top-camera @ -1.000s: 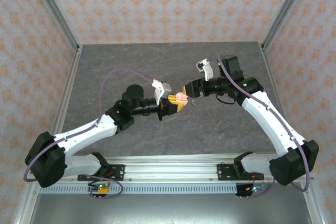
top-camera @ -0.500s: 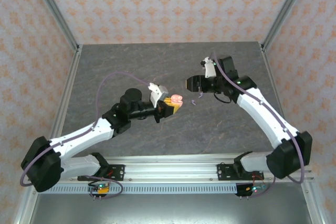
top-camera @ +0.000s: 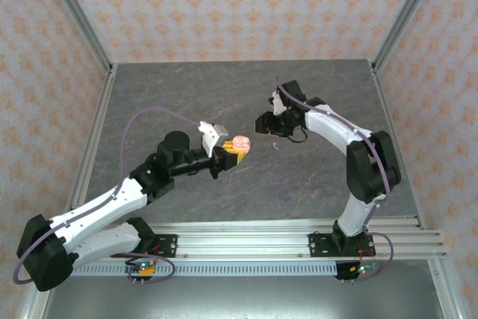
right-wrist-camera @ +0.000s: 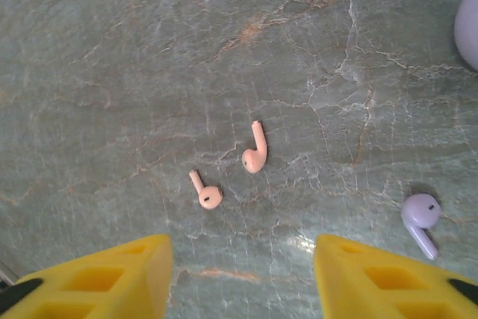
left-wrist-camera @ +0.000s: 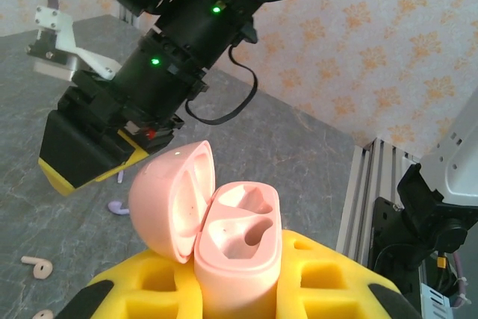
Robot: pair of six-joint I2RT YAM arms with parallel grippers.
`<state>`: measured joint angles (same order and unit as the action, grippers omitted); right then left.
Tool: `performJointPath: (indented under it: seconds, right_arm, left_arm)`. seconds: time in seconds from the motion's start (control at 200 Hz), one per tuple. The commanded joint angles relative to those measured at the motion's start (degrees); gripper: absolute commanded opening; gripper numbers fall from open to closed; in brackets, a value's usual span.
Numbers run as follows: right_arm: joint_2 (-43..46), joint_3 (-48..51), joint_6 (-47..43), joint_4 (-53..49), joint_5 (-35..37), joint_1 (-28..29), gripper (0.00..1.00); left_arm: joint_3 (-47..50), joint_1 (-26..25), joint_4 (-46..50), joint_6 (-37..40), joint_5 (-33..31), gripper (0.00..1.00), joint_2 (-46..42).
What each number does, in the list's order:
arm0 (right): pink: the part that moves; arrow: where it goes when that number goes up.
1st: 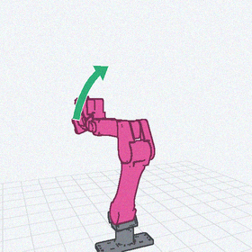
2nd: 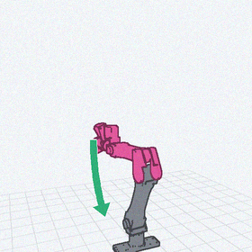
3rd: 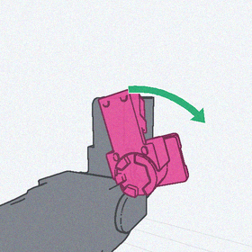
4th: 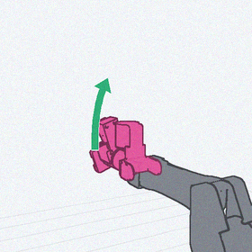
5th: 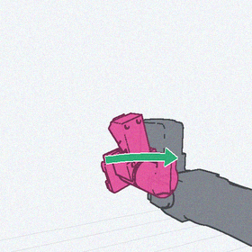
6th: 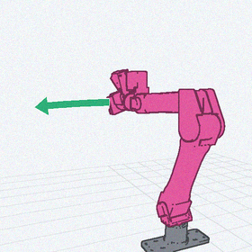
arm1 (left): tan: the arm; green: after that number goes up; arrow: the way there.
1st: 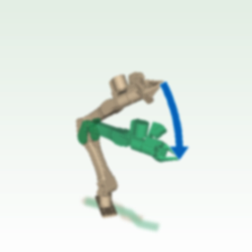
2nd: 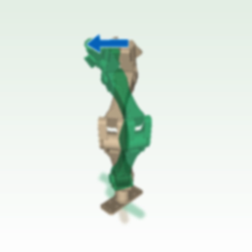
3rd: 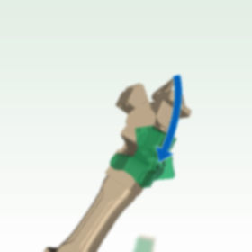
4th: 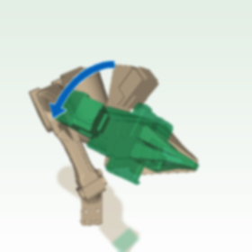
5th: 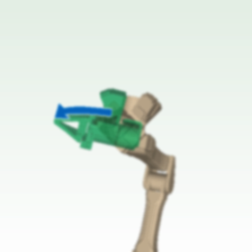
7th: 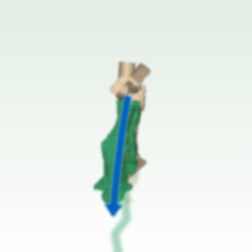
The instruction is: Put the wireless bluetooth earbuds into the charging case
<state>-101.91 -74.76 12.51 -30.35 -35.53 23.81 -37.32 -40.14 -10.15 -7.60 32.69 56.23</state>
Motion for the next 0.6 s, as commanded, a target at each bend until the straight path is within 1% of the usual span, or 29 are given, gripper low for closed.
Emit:
performJointPath:
  seconds: [0.0, 0.085, 0.175, 0.305, 0.481, 0.596]
  right_arm:
    - [-3.2, -3.9, 0.7, 0.5, -1.5, 1.3, 0.46]
    - [-6.4, -6.8, -0.3, -1.3, -0.9, 2.9, 0.40]
    - [-10.0, -10.0, -1.0, -3.1, 0.8, 4.6, 0.30]
    - [-13.8, -13.6, -1.2, -4.5, 2.0, 6.0, 0.20]
    - [-18.5, -18.3, -1.8, -7.3, 2.5, 7.0, 0.10]
    - [-21.6, -21.7, -2.9, -10.1, 3.9, 7.9, 0.09]
  left_arm:
    - [0.1, -0.2, 1.9, 1.0, -1.5, 0.04, -1.7]
    - [0.1, -0.2, 2.3, 1.1, -2.0, 0.04, -1.8]
    - [0.1, -0.2, 2.2, 1.0, -1.9, 0.04, -1.8]
    - [0.1, -0.2, 2.2, 0.8, -2.1, 0.04, -1.9]
    - [0.2, -0.2, 2.2, 0.7, -2.4, 0.04, -2.1]
    - [0.2, -0.2, 2.3, 0.6, -2.6, 0.04, -2.1]
